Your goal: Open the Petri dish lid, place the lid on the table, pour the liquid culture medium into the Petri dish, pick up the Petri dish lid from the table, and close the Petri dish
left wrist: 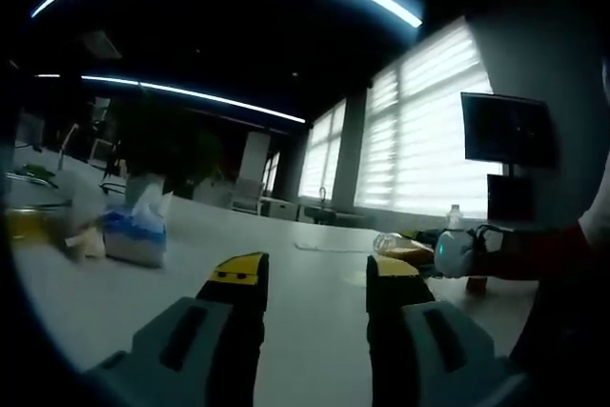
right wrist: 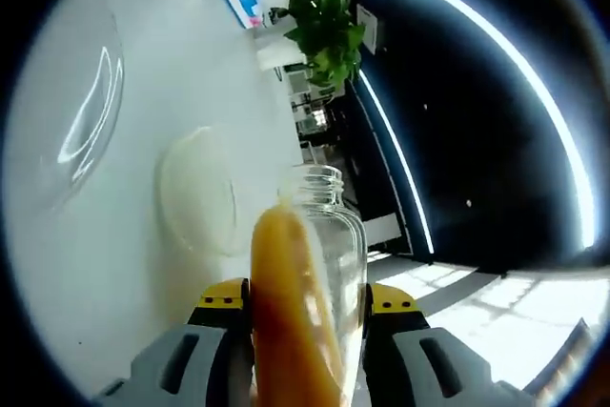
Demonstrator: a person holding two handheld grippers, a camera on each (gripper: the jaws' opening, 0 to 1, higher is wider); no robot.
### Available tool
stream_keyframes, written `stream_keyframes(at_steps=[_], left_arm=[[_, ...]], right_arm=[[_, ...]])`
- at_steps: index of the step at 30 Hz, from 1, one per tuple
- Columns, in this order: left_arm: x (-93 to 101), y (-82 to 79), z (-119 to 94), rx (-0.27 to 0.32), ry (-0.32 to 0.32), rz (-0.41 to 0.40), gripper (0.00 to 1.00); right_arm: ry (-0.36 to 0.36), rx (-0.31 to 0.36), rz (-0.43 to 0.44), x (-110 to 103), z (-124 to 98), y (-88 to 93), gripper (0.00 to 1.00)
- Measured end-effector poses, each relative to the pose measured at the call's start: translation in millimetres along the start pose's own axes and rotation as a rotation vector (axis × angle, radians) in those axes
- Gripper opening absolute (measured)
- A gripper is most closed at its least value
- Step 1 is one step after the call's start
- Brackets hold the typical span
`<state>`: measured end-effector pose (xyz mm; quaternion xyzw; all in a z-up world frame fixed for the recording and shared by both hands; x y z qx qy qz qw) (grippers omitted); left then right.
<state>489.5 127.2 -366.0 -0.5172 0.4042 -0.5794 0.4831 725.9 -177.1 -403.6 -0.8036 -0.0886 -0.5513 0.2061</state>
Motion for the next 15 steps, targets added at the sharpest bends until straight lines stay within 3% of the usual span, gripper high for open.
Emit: stream_keyframes(at_steps=[15], left_arm=[[-5.2, 0.3, -2.2, 0.005, -0.016, -0.017, 0.32]], right_arm=[[-0.028, -0.008, -0.063, -7.9, 3.3, -2.7, 0.4]])
Point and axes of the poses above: the point that each gripper's makers call its tool centre point, and the gripper's own axes: z roughly forward along the fingers, x roughly to its right, y roughly out of its underside, the point moved 5 cm from there along -z, roughly backward along the fingers, and after that the axes turned 15 degrees about -y, right-handed, at the moved point
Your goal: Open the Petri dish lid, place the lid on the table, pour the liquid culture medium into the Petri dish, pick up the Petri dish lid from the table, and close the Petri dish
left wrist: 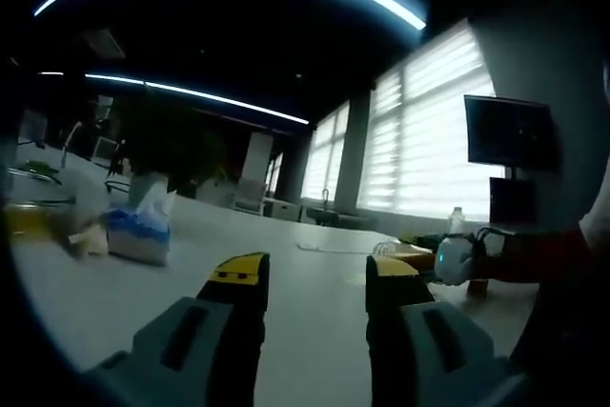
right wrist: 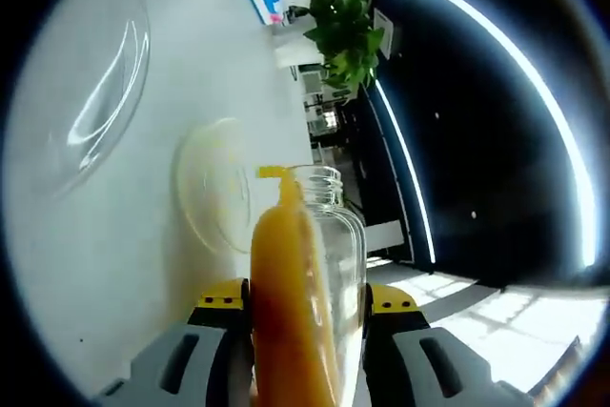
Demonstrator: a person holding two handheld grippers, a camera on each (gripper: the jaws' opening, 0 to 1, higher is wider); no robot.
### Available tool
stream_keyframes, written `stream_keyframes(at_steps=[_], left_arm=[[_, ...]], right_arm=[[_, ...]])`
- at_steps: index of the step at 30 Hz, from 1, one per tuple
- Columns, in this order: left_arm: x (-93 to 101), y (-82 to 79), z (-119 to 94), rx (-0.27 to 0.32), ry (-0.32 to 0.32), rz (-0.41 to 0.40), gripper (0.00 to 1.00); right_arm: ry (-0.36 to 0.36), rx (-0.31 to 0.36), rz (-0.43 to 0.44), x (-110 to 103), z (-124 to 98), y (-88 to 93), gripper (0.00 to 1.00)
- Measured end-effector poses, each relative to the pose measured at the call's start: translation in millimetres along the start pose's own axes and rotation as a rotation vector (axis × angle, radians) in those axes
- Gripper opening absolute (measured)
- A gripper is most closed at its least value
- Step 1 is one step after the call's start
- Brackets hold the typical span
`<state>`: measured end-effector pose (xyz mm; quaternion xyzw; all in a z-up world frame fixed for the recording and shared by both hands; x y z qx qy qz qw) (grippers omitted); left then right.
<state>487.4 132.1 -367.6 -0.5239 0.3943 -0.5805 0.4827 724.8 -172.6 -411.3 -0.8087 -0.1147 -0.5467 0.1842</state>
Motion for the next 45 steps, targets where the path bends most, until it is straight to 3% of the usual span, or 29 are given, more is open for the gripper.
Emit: stream_keyframes(at_steps=[6, 23, 30, 36, 42, 45], left_arm=[[-0.7, 0.5, 0, 0.001, -0.002, -0.004, 0.32], [-3.0, 1.8, 1, -0.001, -0.009, -0.012, 0.31], [-3.4, 2.2, 1, -0.001, -0.013, -0.015, 0.31], [-3.3, 3.2, 1, -0.005, -0.013, -0.014, 0.31], [-2.4, 3.0, 1, -0.004, -0.01, -0.017, 0.31], [-1.4, 3.6, 2, -0.005, -0.008, -0.016, 0.31]], right_arm=[[-0.006, -0.004, -0.013, -2, 0, -0.8, 0.4], [0.027, 0.019, 0.09, 14, -2, 2.7, 0.4], [0.022, 0.023, 0.085, 13, -1, -0.1, 0.4], [0.05, 0.063, 0.168, 25, -5, -4.5, 0.4], [0.066, 0.059, 0.203, 30, -7, -1.8, 0.4], [0.087, 0.066, 0.262, 37, -10, 1.0, 0.4]])
Point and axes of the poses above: the point that each gripper's makers call its tool centre point, and the gripper's own axes: z roughly forward along the fingers, x roughly to its right, y roughly out of its underside, the point moved 5 cm from there along -z, roughly backward along the fingers, and after that the axes turned 15 degrees about -y, right-handed, at the moved point
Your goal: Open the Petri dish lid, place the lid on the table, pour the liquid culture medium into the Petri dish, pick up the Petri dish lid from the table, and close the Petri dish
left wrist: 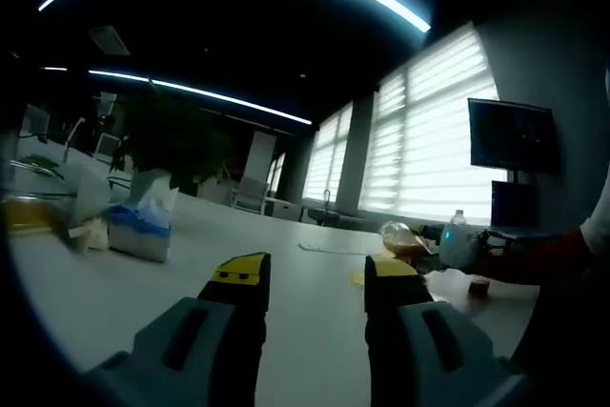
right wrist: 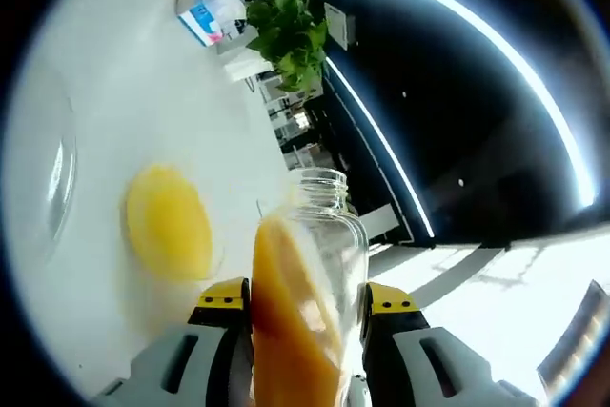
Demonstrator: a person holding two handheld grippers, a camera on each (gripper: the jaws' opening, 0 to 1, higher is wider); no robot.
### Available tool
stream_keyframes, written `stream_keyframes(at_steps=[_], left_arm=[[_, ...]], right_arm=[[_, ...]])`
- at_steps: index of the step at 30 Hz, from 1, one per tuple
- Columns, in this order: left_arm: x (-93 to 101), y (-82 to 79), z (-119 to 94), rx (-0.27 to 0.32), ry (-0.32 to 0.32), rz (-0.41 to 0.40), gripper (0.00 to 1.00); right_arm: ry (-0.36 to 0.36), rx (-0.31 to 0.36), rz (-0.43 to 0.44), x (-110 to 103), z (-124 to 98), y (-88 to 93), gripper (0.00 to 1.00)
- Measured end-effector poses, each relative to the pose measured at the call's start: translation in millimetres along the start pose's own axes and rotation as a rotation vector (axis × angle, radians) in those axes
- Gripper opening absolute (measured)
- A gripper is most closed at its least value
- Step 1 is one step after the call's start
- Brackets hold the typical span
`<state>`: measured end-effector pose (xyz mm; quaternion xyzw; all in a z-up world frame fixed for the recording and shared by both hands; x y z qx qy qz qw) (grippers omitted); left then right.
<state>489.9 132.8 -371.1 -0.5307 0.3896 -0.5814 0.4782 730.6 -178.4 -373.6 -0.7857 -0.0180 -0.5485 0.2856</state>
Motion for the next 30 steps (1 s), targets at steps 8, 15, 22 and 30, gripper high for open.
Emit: stream_keyframes(at_steps=[8, 15, 22, 30], left_arm=[[2.6, -1.2, 1, 0.003, 0.008, -0.003, 0.31], [4.3, -1.9, 2, 0.004, 0.014, -0.002, 0.31], [4.8, -4.6, 2, 0.01, 0.015, 0.0, 0.31], [7.7, -4.3, 3, 0.012, 0.017, -0.001, 0.31]], right_arm=[[0.05, 0.024, 0.165, 17, -6, 4.1, 0.4], [0.113, 0.043, 0.345, 35, -14, 13.1, 0.39], [0.171, 0.066, 0.491, 47, -18, 34.5, 0.39], [0.241, 0.087, 0.652, 61, -28, 54.3, 0.39]])
Point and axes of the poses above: the point that each gripper's makers call its tool centre point, and the gripper's own axes: z roughly forward along the fingers, x roughly to its right, y roughly out of its underside, the point moved 5 cm from there along -z, roughly backward along the fingers, and after that the axes turned 15 degrees about -y, right-handed, at the moved point
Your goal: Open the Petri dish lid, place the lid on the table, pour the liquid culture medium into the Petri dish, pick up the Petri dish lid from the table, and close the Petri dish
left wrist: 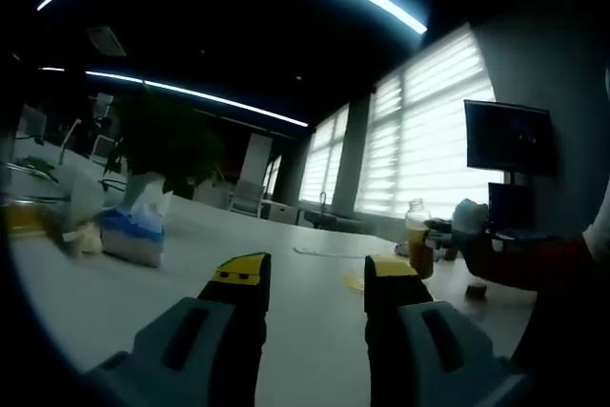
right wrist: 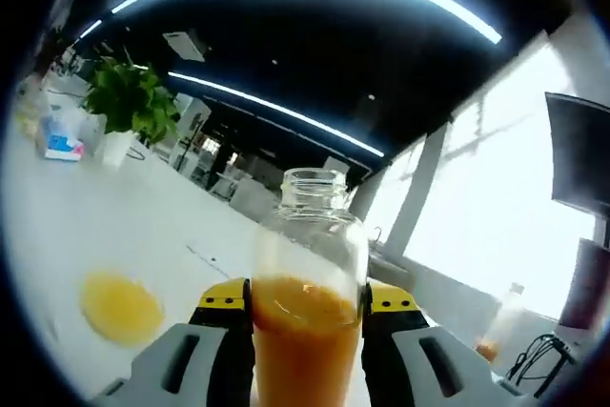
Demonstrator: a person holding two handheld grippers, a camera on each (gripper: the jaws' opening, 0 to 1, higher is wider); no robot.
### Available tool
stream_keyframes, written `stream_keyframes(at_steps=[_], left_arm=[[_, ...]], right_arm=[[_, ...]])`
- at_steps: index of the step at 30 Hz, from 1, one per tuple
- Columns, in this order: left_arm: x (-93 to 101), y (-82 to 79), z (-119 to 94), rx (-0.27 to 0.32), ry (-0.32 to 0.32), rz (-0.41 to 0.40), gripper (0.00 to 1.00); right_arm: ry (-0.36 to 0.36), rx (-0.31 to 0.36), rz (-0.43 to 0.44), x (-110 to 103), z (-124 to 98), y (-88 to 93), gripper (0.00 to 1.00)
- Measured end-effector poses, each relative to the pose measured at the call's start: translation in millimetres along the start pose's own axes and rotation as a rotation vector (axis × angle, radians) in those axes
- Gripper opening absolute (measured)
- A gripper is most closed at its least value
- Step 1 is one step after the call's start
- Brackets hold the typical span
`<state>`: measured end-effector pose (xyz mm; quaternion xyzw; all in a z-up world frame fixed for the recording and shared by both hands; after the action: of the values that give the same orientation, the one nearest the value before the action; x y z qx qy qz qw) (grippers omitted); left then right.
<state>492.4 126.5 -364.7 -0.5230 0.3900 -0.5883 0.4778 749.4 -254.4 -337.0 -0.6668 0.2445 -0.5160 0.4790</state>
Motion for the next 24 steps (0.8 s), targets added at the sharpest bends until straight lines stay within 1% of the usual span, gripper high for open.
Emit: stream_keyframes(at_steps=[8, 11, 17, 24], left_arm=[[-0.6, -1.7, 0, 0.007, -0.005, 0.003, 0.31], [-1.6, -3.2, -1, 0.013, -0.01, -0.003, 0.31], [-1.1, -3.2, -1, 0.012, -0.013, -0.003, 0.31], [4.8, -3.5, -1, 0.014, 0.006, 0.005, 0.31]], right_arm=[[0.023, 0.01, 0.022, 1, -3, 0.5, 0.39], [0.039, 0.013, 0.052, 5, -3, 2.0, 0.39], [0.072, 0.02, 0.142, 15, -7, 6.2, 0.39], [0.089, 0.028, 0.167, 16, -14, 6.6, 0.4]])
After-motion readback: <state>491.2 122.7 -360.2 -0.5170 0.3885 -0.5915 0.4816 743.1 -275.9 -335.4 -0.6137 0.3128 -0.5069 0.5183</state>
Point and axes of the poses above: the point that each gripper's makers call its tool centre point, and the gripper's own axes: z roughly forward along the fingers, x roughly to its right, y roughly out of its underside, the point moved 5 cm from there along -z, roughly backward along the fingers, and after that the axes turned 15 degrees about -y, right-handed, at the moved point
